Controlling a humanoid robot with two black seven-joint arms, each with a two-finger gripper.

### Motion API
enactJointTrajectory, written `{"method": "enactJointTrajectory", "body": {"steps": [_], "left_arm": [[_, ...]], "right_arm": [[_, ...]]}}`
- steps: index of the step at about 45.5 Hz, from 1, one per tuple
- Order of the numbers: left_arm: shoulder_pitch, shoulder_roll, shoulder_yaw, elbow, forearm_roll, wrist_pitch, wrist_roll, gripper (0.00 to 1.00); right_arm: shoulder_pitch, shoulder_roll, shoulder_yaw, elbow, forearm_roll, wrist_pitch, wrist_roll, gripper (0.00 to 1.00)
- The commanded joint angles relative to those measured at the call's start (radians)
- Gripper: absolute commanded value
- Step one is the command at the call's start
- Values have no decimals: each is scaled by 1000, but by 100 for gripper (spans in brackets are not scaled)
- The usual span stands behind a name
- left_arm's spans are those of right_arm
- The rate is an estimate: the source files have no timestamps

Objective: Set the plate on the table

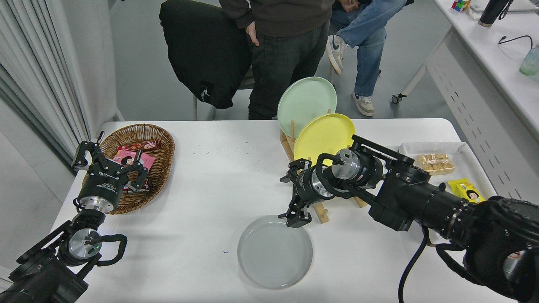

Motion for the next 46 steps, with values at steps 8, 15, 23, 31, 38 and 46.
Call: {"method": "enactJointTrajectory", "body": {"steps": [8, 15, 23, 31, 38, 46], "left_arm": [[0, 0, 0, 0, 0, 0, 0, 98], [0, 0, 0, 0, 0, 0, 0, 98], [0, 0, 0, 0, 0, 0, 0, 98], [0, 0, 0, 0, 0, 0, 0, 98], [0, 0, 0, 0, 0, 0, 0, 98], [0, 0, 0, 0, 0, 0, 0, 98]], "right_arm": [[163, 0, -118, -9, -190, 55, 3, 99], [216, 0, -192, -9, -191, 132, 3, 99], [291, 0, -238, 2, -193, 296, 3, 99], [336, -8, -235, 2, -193, 495, 4, 99], [379, -99, -204, 1, -171, 583, 4, 99], [402, -222, -135, 1, -168, 659, 4, 99]]}}
